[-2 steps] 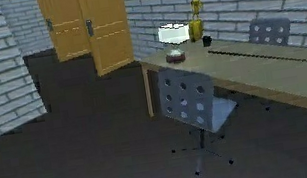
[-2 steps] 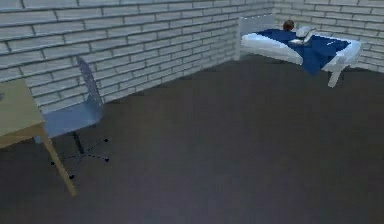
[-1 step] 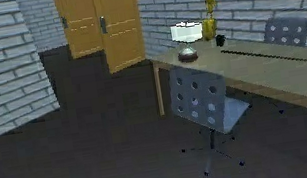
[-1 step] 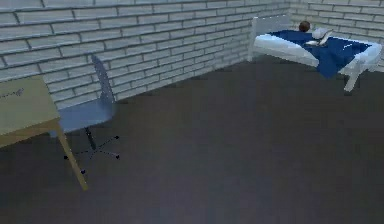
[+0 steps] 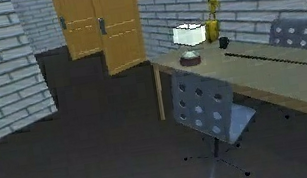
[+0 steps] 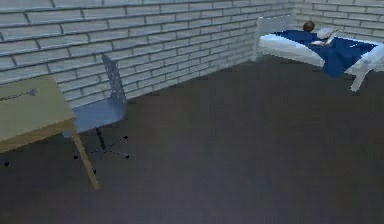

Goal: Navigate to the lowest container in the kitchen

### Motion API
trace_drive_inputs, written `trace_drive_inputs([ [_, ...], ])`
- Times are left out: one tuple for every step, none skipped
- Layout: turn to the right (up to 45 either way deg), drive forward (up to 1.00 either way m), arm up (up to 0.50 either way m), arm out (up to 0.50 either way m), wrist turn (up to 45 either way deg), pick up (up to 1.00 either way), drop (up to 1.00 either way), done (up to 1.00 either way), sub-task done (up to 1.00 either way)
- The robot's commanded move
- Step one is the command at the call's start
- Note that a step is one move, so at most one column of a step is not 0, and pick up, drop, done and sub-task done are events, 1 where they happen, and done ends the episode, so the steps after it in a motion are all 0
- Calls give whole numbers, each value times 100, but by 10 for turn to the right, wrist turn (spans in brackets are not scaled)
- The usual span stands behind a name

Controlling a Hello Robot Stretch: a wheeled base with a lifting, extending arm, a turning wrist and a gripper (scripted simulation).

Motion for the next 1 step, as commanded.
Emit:
trace_drive_inputs([
  [-180, 0, 0, 0, 0, 0, 0, 0, 0],
])
